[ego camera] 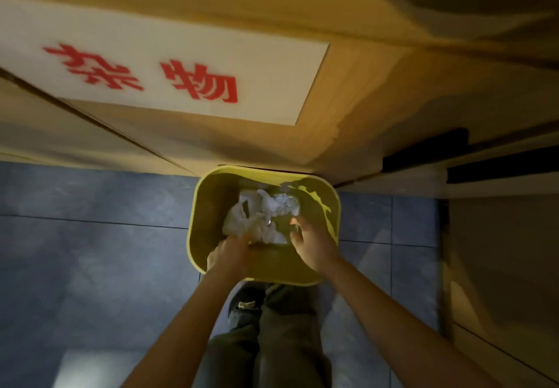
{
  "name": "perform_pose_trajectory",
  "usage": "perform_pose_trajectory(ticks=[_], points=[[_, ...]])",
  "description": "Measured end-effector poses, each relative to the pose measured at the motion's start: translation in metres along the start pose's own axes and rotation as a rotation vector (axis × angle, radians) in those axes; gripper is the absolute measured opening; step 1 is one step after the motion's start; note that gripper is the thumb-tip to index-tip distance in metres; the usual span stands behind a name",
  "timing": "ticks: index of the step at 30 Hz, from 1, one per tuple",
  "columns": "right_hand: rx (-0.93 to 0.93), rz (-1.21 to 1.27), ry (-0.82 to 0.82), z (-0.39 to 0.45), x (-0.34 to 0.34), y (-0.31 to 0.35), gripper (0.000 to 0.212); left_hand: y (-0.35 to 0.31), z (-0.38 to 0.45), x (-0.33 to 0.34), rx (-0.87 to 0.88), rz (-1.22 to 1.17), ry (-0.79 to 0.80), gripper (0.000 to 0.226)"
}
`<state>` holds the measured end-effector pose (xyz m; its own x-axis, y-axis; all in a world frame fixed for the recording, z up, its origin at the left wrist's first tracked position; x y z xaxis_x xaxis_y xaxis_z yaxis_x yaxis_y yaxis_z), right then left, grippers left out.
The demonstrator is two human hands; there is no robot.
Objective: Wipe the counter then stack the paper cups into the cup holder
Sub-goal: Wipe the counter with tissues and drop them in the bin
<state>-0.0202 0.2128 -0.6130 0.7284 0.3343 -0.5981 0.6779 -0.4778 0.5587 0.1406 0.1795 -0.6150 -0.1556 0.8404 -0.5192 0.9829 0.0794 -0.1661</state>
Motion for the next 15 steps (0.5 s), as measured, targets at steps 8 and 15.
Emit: perform_pose_trajectory(ticks=[8,15], points=[[-0.033,-0.004,-0.073,-0.059,-0.104,0.08,0.024,-0.037,-0.098,-0.105,0.101,-0.143,-0.028,0.023],[-0.188,-0.097,-0.142,-0.135,-0.207,0.181,0.025,-0.087,-0.223,-0.23,0.354,-0.177,-0.27,0.018]])
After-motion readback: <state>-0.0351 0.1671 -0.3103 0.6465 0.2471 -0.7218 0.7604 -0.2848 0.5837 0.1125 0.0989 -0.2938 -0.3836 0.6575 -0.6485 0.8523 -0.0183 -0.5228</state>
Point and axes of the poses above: each hand's wrist, its own z-axis towards the middle knuckle, its own x-axis out of the palm, y = z × x, the point moved 5 cm from there along z, towards the middle knuckle, and after that the axes turned 5 degrees about -x, right-handed, at the moved point
